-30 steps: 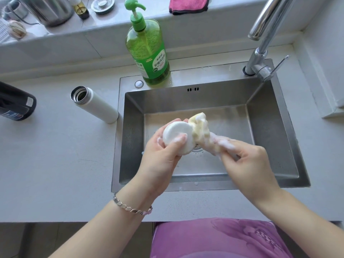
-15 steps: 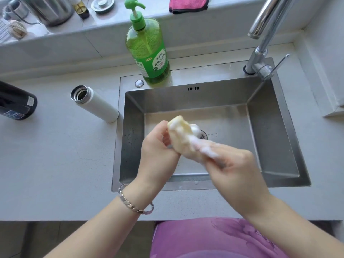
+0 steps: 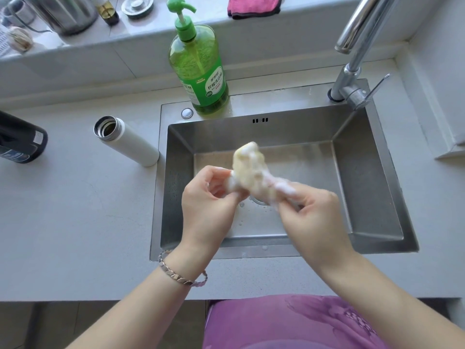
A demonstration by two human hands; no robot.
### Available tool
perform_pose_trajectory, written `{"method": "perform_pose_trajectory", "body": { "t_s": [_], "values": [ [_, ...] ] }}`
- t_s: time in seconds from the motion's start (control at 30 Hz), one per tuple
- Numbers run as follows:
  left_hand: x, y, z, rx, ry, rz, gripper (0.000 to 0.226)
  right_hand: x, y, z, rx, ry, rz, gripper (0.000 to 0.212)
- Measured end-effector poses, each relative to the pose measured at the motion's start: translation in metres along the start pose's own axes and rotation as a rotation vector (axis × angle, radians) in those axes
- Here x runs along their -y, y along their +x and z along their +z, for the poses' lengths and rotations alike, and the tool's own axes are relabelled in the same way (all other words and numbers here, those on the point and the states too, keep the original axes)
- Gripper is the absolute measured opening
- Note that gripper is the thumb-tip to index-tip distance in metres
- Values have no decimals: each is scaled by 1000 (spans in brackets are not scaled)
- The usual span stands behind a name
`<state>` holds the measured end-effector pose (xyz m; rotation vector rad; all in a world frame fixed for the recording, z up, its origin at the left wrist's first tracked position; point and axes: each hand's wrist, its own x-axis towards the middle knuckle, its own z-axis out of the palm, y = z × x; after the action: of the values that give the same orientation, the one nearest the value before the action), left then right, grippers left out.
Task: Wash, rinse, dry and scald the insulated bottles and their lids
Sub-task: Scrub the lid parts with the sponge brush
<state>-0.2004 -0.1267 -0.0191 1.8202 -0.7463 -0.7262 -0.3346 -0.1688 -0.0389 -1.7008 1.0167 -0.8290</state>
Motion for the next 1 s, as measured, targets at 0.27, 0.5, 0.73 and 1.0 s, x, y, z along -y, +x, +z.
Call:
{"method": "perform_pose_trajectory", "body": {
  "t_s": [0.27,0.5,0.73,1.0],
  "values": [
    [-2,-4,-1,-9,34,-1,36,-10,-1,-9,-47,38,74,26],
    [-5,-5,1,-29,5,-14,45,-15,-3,-13,-19,69,129,34],
    [-9,-2,2,76,-336,-121,53,-27,-9,-10,16,-63,50,35],
    [-5,11,0,14,-595,-693,34,-29,4,-17,-91,-27,46,26]
  ]
}}
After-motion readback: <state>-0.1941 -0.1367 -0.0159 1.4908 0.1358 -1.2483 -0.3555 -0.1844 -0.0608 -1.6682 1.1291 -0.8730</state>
